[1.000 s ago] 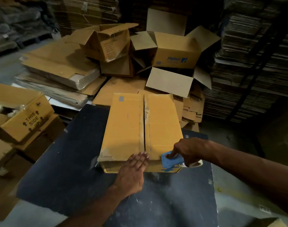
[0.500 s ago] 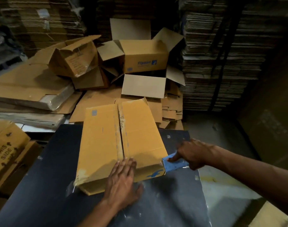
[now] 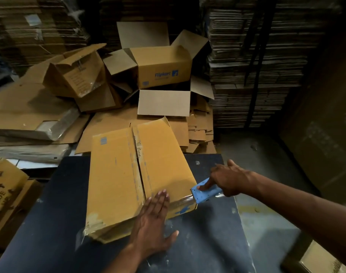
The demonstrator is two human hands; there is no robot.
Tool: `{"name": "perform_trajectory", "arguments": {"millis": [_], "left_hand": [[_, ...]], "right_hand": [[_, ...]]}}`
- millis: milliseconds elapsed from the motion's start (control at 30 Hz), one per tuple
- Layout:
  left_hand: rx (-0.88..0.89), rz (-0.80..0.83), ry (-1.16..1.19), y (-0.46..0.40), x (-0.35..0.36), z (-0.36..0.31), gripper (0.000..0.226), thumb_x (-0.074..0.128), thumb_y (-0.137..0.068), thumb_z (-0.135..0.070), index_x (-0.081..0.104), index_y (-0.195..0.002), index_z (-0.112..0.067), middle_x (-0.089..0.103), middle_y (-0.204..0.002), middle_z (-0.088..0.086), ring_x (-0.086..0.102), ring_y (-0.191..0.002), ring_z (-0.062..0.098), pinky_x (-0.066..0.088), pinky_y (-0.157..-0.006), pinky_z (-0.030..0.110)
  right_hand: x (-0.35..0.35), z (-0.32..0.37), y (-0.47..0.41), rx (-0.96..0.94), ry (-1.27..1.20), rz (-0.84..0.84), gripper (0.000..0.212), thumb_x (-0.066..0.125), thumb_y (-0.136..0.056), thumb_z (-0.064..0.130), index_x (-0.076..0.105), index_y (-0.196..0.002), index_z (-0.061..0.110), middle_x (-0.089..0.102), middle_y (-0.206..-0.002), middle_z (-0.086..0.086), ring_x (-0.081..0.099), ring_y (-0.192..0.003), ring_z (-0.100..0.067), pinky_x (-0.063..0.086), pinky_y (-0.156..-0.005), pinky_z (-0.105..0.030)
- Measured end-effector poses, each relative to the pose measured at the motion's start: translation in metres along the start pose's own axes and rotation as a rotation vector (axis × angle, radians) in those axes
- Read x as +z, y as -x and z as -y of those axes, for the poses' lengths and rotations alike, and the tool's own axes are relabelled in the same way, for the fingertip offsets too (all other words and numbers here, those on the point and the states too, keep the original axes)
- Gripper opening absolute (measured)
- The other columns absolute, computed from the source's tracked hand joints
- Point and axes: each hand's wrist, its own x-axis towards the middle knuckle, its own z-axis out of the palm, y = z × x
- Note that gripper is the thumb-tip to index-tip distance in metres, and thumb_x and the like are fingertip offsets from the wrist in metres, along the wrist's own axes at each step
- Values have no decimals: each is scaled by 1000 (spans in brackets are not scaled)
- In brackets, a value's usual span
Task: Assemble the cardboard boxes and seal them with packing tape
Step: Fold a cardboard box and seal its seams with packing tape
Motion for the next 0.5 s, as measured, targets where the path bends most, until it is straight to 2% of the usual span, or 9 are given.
{"name": "perform_trajectory", "arguments": {"millis": [100, 200, 233, 300, 367, 433, 500], "left_hand": [[-7, -20, -9, -3, 1, -1, 113, 53, -79, -82, 25, -164, -13, 22, -171, 4, 24, -157, 22, 14, -123, 38], [-58, -30, -5, -9, -6, -12, 109, 51, -77, -85, 41, -158, -13, 39, -164, 6, 40, -150, 24, 16, -121, 39], [-59, -23, 0, -12, -12, -17, 108, 48, -78, -85, 42, -157, -13, 41, -163, 7, 40, -150, 24, 15, -122, 39], [36, -15, -54, -27, -22, -28, 107, 38, -83, -84, 22, -165, -17, 21, -171, 4, 19, -159, 20, 5, -129, 39], [138, 76, -88, -43, -28, -41, 105, 29, -88, -82, -1, -166, -19, -2, -174, 1, -4, -160, 16, -5, -130, 39], [186, 133, -99, -55, -27, -47, 104, 27, -91, -81, -6, -166, -17, -7, -174, 2, -8, -160, 17, -6, -129, 38], [174, 110, -89, -58, -21, -44, 101, 28, -91, -78, -5, -166, -18, -6, -174, 1, -6, -160, 15, -4, -130, 36]], "right_hand": [[7, -4, -1, 0, -17, -3, 80, 69, -95, 24, 27, -153, 58, 48, -139, -1, 41, -135, -27, 32, -103, -53], [7, 0, -1, -23, 34, -28, 81, 70, -94, 25, 25, -154, 56, 48, -137, -4, 43, -132, -29, 34, -102, -51], [6, 0, -2, -35, 47, -30, 81, 70, -94, 25, 26, -155, 55, 49, -137, -5, 43, -132, -29, 35, -101, -50], [4, -1, -3, -47, 45, -30, 78, 70, -95, 25, 29, -155, 52, 50, -138, -6, 44, -132, -30, 38, -102, -50], [0, 1, -3, -53, 57, -33, 74, 70, -95, 24, 34, -155, 49, 51, -139, -5, 44, -133, -30, 38, -104, -50], [-4, 5, -4, -54, 72, -32, 72, 71, -94, 24, 37, -154, 47, 52, -139, -5, 45, -133, -30, 38, -105, -51], [-4, 5, -5, -43, 84, -23, 71, 71, -94, 23, 38, -153, 47, 53, -140, -5, 45, -133, -31, 38, -106, -52]]}}
